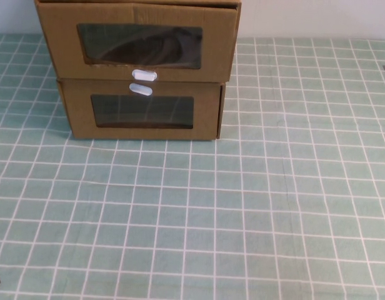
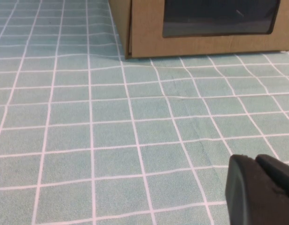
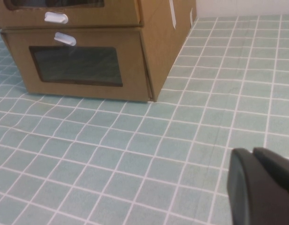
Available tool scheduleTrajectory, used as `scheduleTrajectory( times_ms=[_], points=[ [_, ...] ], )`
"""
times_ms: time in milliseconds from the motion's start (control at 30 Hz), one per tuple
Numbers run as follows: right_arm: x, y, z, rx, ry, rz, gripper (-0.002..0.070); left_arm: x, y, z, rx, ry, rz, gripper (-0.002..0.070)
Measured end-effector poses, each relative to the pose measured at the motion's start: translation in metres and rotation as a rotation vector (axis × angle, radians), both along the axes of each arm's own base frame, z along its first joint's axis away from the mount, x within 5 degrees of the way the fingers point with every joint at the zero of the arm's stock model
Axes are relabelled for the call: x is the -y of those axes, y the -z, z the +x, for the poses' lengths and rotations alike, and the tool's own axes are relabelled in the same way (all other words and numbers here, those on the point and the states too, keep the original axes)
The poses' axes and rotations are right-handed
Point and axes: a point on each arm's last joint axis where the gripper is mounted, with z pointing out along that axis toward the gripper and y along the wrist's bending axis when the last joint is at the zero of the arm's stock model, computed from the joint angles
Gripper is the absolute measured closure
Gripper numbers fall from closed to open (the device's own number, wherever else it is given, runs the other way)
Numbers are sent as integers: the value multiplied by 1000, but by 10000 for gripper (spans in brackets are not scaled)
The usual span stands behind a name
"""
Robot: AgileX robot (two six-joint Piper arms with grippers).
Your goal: Close the shoe box
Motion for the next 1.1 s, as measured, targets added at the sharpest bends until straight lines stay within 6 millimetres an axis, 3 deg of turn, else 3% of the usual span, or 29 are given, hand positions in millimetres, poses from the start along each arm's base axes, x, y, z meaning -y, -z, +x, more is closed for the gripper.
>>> scheduleTrajectory(
  times_ms=[1100],
  points=[
    [2, 1, -3, 10, 7, 6, 690, 0, 1, 0, -11, 4, 5, 680]
  ],
)
